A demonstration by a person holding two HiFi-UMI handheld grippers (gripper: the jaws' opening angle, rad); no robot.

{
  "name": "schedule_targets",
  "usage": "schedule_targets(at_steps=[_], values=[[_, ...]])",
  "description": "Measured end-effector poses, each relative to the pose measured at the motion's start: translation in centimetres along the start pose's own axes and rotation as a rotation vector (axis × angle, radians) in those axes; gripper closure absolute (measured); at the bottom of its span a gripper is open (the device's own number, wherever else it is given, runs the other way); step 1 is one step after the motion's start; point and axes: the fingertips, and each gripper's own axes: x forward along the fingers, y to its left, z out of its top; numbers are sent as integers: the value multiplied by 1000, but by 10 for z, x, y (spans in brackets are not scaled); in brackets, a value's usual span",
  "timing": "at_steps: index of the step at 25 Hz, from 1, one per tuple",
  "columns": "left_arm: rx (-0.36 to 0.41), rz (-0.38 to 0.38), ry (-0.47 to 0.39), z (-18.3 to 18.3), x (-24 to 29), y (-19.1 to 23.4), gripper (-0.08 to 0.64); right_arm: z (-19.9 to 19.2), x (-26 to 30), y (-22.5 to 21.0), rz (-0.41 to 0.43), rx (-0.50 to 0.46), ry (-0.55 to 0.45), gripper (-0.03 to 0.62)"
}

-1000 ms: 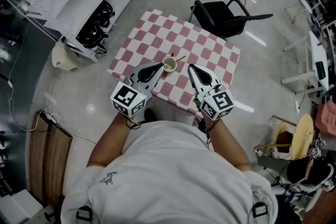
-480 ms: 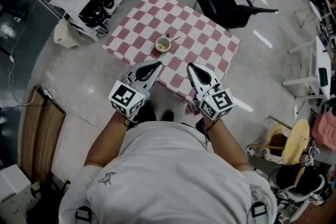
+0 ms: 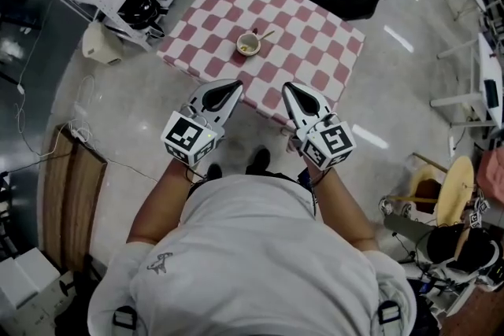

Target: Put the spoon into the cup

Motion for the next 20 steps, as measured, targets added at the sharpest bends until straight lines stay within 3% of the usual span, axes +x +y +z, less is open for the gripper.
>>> schedule_targets(at_steps=[20], values=[[37,-188,-53,6,-168,-13,546,-3,-21,173,-189,-31,-69,560]])
